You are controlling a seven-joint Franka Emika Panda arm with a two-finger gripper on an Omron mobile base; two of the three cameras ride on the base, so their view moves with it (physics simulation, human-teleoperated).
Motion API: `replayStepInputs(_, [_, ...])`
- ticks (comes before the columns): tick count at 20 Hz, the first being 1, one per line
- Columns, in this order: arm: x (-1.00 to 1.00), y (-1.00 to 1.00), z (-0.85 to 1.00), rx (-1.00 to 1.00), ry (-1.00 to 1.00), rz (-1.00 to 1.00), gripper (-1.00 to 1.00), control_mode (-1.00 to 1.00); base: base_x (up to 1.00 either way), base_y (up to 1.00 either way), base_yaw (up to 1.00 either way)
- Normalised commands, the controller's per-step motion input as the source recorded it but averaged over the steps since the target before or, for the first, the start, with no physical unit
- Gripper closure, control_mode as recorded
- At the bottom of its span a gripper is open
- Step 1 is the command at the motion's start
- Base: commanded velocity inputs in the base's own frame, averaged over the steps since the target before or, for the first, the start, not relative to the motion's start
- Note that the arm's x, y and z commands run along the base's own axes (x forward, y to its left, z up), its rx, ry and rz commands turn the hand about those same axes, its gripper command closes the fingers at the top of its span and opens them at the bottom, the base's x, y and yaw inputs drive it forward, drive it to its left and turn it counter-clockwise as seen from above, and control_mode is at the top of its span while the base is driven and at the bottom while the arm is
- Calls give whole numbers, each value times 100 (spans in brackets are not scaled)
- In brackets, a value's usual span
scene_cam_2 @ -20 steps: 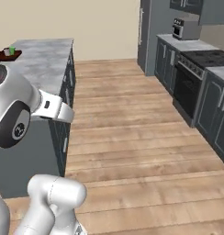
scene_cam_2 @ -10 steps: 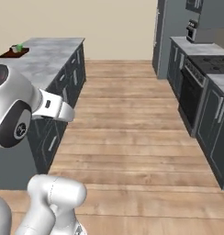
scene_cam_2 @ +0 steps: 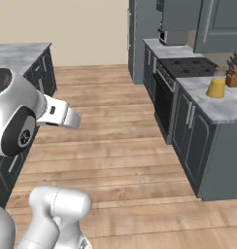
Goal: There is a tray on the dining counter. Grab the cup, mug, and pitcher and place them on the tray. The pitcher may be placed next to the tray if it cannot fit the tray.
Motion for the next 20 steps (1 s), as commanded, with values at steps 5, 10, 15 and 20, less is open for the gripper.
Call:
replayStepInputs(5, [0,0,0,0,0,0,-100,100,81,1,-44])
replayStepInputs(10, [0,0,0,0,0,0,-100,100,85,0,-47])
replayStepInputs(15, [0,0,0,0,0,0,-100,100,71,1,-49])
replayStepInputs(20, [0,0,0,0,0,0,-100,100,56,3,-48])
